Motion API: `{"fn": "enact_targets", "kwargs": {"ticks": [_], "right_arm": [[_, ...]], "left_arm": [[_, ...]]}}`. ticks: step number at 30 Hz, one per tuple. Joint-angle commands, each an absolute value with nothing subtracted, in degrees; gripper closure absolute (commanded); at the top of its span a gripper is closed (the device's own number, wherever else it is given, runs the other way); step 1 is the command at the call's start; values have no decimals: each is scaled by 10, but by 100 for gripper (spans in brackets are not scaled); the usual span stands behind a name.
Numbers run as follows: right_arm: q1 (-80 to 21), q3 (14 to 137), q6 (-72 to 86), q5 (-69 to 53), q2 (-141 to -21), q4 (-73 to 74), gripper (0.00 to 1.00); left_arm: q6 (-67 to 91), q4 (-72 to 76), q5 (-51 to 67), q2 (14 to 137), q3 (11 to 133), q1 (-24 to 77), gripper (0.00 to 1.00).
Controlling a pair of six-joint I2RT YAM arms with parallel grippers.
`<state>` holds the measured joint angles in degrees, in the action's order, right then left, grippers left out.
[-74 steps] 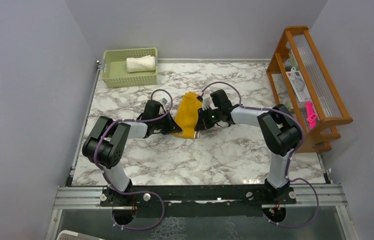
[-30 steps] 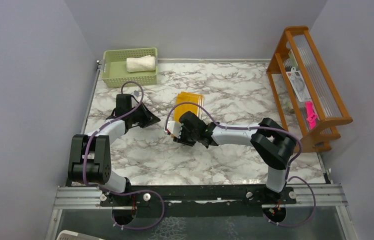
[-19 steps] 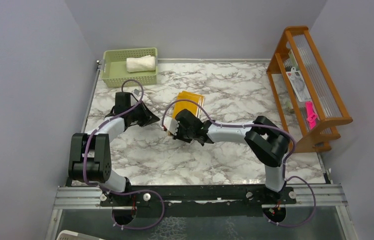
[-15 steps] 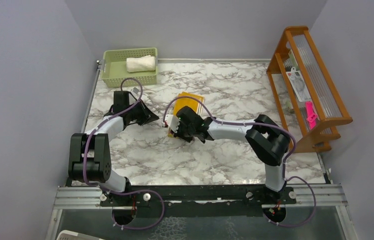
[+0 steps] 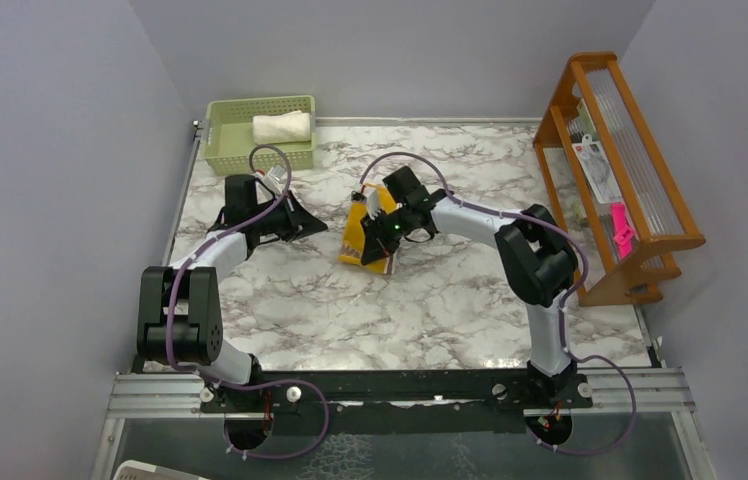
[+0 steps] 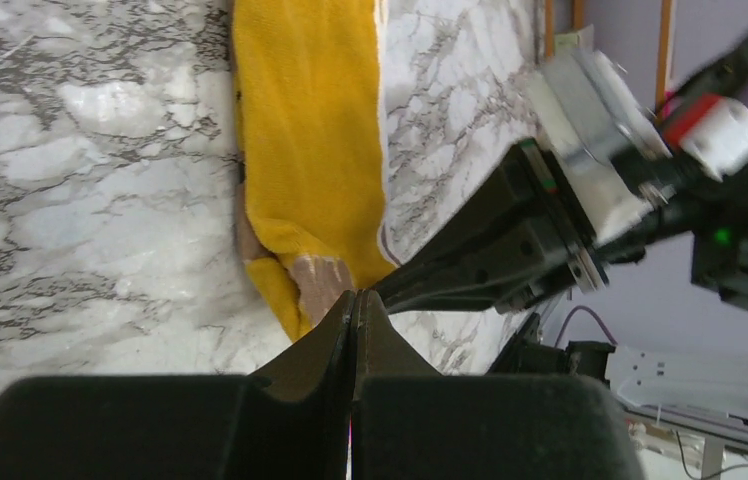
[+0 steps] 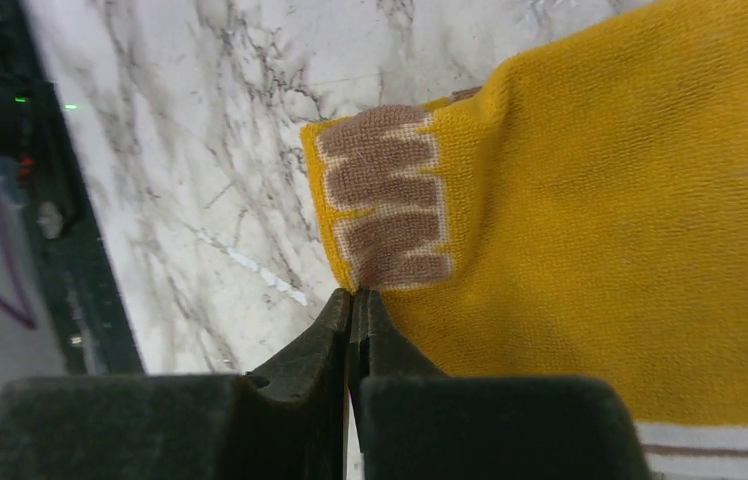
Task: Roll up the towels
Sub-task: Roll the towel at the center of the board.
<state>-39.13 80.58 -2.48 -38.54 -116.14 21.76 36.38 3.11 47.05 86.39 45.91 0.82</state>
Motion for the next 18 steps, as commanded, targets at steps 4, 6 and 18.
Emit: {"fn": "enact_targets", "kwargs": {"ticks": [4,6,18], "right_arm": [[-345,888,62,-568,-1265,303,99],[-336,895,87,-596,-1282,293,99],[-322,941,135,-650,-1312,298,99]], "left_arm": [[345,88,555,858,441,20,100],[347,100,566,863,442,30,100],[370,135,569,964,496,95,100]]}}
